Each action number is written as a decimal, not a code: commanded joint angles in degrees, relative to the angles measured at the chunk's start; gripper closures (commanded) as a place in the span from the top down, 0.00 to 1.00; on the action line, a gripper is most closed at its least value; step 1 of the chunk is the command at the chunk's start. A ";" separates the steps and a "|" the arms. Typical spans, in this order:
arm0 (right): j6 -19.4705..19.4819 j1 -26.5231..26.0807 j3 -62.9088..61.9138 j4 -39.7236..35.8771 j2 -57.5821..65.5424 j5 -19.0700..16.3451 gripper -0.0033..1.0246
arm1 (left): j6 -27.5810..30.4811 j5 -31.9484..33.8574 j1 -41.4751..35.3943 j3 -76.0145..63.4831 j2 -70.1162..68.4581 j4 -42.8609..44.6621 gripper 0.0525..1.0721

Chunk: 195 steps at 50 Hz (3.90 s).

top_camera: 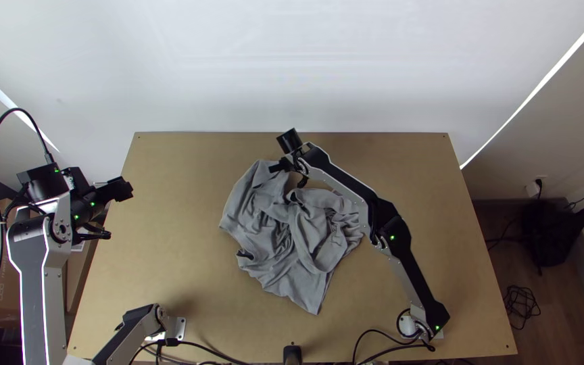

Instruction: Fold the t-shirt

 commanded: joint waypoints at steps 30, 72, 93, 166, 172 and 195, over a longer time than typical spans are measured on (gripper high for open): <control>-1.21 11.61 7.76 5.74 -3.31 1.90 0.57 | 0.81 0.57 0.57 0.92 0.34 0.18 0.94; -2.36 12.40 7.32 8.64 8.20 -7.24 0.57 | 1.51 0.65 2.07 0.48 -0.19 -0.35 0.94; -5.52 15.21 7.23 10.49 8.99 -7.59 0.57 | 1.43 0.65 2.07 -0.31 -0.01 0.09 0.94; 4.15 6.51 5.73 10.93 -2.35 -8.47 0.03 | 0.28 0.65 -1.63 -0.23 0.43 0.79 0.94; 5.56 6.60 6.35 7.68 -2.96 -12.16 0.26 | 0.19 0.65 -1.98 -0.31 0.69 0.88 0.94; 8.81 10.90 7.84 3.37 2.49 -20.86 0.50 | -0.42 0.65 -3.12 -1.11 0.96 0.88 0.94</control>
